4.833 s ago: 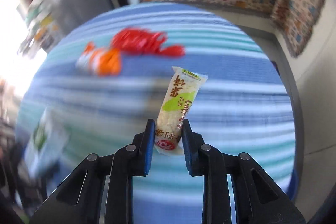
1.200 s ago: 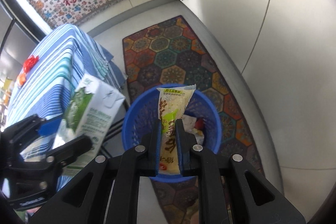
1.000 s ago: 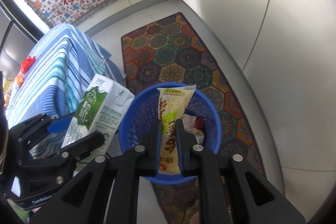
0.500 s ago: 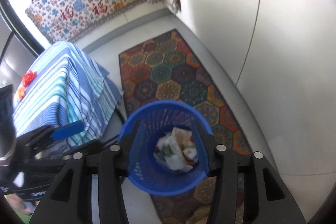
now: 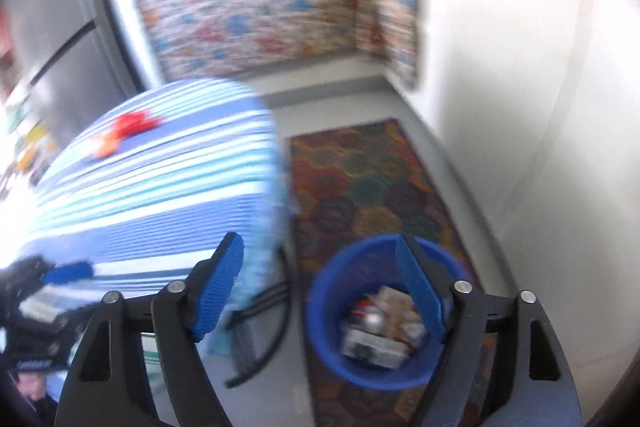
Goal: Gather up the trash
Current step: 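Return both open tools over the table toward the orange-white bag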
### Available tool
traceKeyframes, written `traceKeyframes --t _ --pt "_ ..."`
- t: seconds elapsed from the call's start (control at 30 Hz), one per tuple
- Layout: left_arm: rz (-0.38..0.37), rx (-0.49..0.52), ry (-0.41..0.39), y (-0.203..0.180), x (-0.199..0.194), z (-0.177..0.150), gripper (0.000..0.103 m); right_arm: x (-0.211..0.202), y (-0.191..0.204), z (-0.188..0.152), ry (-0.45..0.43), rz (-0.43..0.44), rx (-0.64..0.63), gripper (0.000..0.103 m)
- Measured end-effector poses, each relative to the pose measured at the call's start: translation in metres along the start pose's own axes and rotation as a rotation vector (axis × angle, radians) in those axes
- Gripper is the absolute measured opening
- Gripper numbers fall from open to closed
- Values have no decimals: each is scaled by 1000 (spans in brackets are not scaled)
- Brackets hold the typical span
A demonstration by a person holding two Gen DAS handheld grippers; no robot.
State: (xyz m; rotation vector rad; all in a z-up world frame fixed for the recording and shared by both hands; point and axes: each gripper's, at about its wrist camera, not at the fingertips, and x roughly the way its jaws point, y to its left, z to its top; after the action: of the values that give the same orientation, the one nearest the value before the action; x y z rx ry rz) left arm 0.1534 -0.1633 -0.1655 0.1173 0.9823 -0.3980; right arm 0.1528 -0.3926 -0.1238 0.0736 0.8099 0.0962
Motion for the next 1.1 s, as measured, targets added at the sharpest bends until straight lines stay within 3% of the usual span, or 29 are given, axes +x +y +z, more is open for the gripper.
traceKeyframes --t 0.23,0.4,0.53,0.63,0.73,0.87,0.93,1.1 --pt "167 -268 -45 100 1 18 62 46 130 -1 62 197 -178 81" --pt "282 -405 -110 134 19 79 62 80 173 3 99 220 -242 81" --pt "389 -442 -148 140 42 131 62 87 182 4 97 220 -253 81" --pt "491 -459 -109 141 71 158 62 89 173 2 100 216 -221 81" --pt "581 -478 -75 143 93 163 62 89 154 2 109 221 -156 81" --pt "718 -428 -75 132 106 164 62 86 148 5 103 231 -110 81" --pt "736 -437 -68 133 106 160 62 85 149 5 104 239 -103 82" --pt "698 -473 -55 150 93 139 64 86 154 5 100 228 -118 83"
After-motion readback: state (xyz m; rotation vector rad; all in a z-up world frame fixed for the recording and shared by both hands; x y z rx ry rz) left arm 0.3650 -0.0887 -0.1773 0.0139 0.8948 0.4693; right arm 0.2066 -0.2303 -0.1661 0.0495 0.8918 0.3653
